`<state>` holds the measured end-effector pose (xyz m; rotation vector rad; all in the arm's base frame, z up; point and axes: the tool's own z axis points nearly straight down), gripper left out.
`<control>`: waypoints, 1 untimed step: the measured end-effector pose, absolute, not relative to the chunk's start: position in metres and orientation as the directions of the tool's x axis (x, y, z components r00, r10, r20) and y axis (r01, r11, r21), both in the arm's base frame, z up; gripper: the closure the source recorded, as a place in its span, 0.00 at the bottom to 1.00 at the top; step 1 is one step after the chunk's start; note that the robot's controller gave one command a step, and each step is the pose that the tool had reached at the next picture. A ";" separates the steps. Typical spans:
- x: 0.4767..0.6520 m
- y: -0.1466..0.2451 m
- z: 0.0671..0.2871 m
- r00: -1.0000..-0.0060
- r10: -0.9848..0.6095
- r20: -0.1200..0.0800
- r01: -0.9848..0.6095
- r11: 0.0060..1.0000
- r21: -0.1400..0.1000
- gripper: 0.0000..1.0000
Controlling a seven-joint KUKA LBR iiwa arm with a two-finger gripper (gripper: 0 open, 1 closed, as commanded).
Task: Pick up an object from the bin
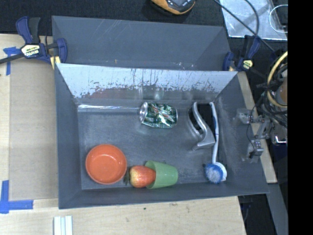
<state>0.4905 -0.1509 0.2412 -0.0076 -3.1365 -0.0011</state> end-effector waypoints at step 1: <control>0.492 -0.150 0.246 -1.000 0.000 -0.004 0.000 1.000 -0.001 0.00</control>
Offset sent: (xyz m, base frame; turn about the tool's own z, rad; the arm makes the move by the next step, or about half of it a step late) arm 0.0155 0.0260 -0.1712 -0.5191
